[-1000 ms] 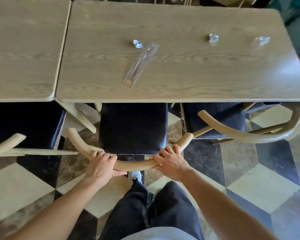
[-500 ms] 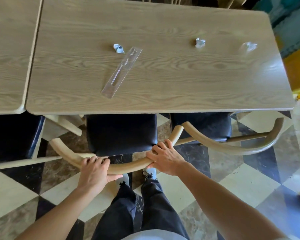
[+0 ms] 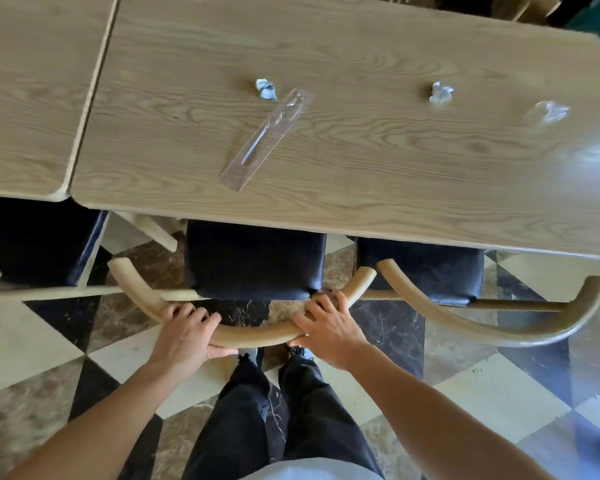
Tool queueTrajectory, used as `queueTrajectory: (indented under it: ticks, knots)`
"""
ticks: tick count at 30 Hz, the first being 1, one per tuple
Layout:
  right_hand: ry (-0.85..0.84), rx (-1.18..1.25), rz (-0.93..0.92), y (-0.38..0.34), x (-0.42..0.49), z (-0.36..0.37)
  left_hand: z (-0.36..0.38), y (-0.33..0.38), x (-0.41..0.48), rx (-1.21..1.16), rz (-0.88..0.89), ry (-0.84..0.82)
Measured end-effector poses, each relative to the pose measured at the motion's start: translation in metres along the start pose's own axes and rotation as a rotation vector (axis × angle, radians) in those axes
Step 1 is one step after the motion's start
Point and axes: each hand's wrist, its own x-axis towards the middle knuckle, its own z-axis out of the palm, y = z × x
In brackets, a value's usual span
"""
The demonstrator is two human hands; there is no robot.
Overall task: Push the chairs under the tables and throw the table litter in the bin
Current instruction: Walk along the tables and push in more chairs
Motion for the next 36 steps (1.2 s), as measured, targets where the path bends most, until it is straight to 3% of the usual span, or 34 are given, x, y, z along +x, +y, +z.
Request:
queueTrajectory:
  ticks: [7, 21, 25, 31, 36]
  knots:
    - [0.029, 0.039, 0.038, -0.013, 0.029, -0.006, -0.013, -0.038, 0.022, 0.012, 0.037, -0.06]
    - [0.042, 0.008, 0.063, 0.005, 0.017, -0.009, -0.017, -0.008, 0.026, -0.023, -0.014, -0.064]
    - [-0.013, 0.008, 0.073, 0.011, 0.011, -0.012, -0.018, 0.001, 0.023, -0.008, -0.029, -0.133]
    - [-0.221, 0.075, 0.132, 0.005, 0.017, -0.034, -0.05, 0.015, 0.023, 0.03, -0.122, -0.371]
    - [-0.33, 0.208, 0.186, 0.006, 0.014, -0.067, -0.082, 0.033, 0.02, -0.182, -0.206, -0.416]
